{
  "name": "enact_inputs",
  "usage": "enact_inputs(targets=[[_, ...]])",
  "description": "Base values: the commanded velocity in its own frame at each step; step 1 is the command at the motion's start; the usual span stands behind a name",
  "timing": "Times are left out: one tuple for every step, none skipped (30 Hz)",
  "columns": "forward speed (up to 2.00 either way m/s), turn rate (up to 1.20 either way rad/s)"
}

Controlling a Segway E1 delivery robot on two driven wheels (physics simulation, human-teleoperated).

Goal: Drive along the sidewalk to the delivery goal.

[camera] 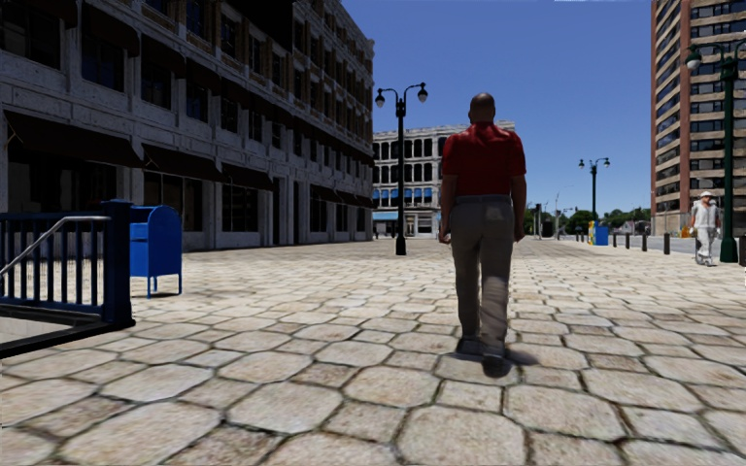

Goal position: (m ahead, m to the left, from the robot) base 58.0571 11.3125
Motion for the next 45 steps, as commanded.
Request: enact_inputs(targets=[[1.31,-0.14],[1.31,0.0],[1.31,0.0],[1.31,0.0],[1.31,0.0],[1.31,0.0],[1.31,0.0],[1.31,0.0],[1.31,0.0],[1.31,0.0],[1.31,0.0],[1.31,0.0],[1.31,0.0],[1.31,0.0],[1.31,0.0],[1.31,0.0],[1.31,0.0],[1.31,0.0],[1.31,0.0],[1.31,0.0],[1.31,0.0],[1.31,0.0],[1.36,0.0],[2.0,0.0],[2.0,0.0],[2.0,0.0],[2.0,0.0],[2.0,0.0],[2.0,0.0],[2.0,0.0],[2.0,0.0],[2.0,0.0],[2.0,0.0],[2.0,0.0],[2.0,0.0],[2.0,0.0],[2.0,0.0],[2.0,0.0],[2.0,0.0],[2.0,0.0],[2.0,0.0],[2.0,0.0],[2.0,0.0],[2.0,0.0],[2.0,0.0]])
